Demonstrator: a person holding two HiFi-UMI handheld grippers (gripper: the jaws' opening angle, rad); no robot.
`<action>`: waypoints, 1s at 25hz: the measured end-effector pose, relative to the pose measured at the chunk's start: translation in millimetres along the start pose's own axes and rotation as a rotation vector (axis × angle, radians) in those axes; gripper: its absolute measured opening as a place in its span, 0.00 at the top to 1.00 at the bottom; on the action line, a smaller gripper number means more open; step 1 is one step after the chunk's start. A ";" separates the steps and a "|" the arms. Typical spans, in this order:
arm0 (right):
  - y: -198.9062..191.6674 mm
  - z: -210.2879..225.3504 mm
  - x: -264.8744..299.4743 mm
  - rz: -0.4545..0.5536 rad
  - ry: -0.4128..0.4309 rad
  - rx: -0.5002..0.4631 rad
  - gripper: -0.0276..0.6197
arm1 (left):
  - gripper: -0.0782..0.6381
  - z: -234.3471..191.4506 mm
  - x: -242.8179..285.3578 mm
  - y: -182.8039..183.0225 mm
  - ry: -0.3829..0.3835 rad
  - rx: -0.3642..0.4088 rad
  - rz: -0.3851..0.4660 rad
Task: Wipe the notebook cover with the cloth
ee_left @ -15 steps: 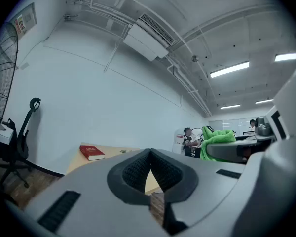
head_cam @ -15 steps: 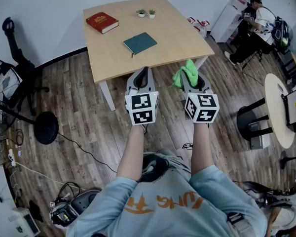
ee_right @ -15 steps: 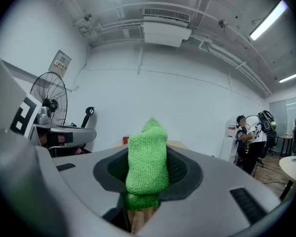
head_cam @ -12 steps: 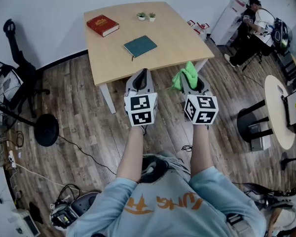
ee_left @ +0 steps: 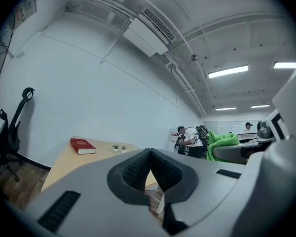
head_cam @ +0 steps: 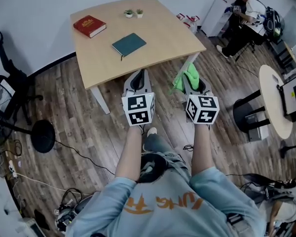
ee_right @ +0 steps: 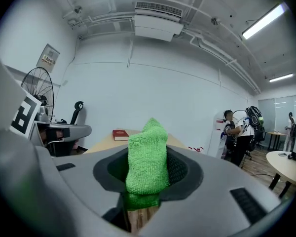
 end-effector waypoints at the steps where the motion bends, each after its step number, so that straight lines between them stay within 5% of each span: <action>1: -0.4 4.8 2.4 0.000 0.000 0.002 0.76 | 0.87 2.8 3.5 -0.9 -0.003 0.002 -0.002; 6: -0.9 16.1 31.5 0.024 0.044 0.013 0.76 | 0.87 -2.7 25.2 -4.0 0.028 0.017 -0.005; 12: 6.2 0.1 116.2 0.044 0.150 0.044 0.76 | 0.87 -58.7 64.7 -3.4 0.131 0.034 -0.023; 25: 5.2 63.7 328.6 -0.030 0.230 0.124 0.76 | 0.87 -114.9 245.1 -21.2 0.226 0.021 -0.149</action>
Point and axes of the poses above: the fingertips, and each gripper's own axes: x forward along the fingers, z to its right, y out of its top, the point moved 6 cm from there along -x, backward along the fingers, and after that the axes turned 4 degrees about y, right-handed, at the moved point
